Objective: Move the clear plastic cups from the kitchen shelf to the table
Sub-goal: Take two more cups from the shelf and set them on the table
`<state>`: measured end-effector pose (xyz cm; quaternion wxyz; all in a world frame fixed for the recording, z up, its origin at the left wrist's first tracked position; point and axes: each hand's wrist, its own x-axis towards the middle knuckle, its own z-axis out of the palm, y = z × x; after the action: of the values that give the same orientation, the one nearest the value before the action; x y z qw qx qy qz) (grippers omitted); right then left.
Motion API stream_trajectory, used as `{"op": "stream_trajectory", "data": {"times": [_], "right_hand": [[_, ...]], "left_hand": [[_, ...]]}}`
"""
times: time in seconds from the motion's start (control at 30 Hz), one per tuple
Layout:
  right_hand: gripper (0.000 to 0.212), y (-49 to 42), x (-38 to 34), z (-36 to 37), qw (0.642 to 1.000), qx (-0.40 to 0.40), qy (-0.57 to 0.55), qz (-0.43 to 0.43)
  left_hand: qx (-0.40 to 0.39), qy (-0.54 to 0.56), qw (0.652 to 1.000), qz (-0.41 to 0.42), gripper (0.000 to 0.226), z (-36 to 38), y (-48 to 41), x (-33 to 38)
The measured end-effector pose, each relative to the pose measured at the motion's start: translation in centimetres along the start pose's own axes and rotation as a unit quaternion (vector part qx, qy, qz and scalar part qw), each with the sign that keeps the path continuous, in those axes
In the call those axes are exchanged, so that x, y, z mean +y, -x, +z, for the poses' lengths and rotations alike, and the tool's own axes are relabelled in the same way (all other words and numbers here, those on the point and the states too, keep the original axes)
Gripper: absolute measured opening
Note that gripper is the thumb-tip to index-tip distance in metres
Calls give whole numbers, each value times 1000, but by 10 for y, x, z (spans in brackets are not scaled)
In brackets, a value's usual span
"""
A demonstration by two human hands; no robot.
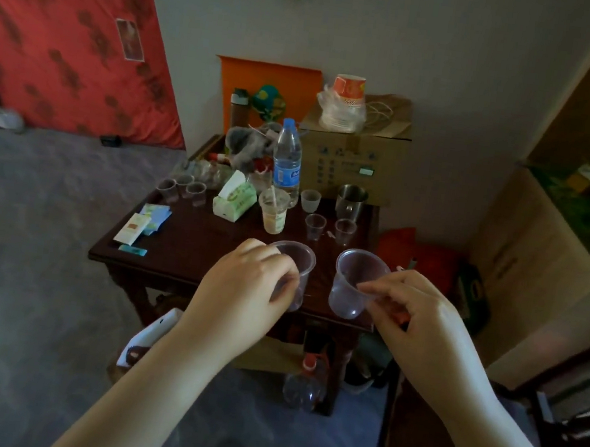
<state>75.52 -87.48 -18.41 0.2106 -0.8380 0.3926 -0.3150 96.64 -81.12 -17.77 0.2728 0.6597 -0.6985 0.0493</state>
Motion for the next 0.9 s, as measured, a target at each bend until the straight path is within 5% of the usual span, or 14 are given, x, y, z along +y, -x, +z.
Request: {"op": "stream_trajectory", "data": {"times": [0.47,0.9], "right_hand": [[30,-163,86,82,995,-22,34,94],[34,-222,201,136,976,-166,47,132]], "left_hand": [[-79,77,994,28,6,119,-159,-133],[-148,144,975,-84,14,237,-202,-174]]}}
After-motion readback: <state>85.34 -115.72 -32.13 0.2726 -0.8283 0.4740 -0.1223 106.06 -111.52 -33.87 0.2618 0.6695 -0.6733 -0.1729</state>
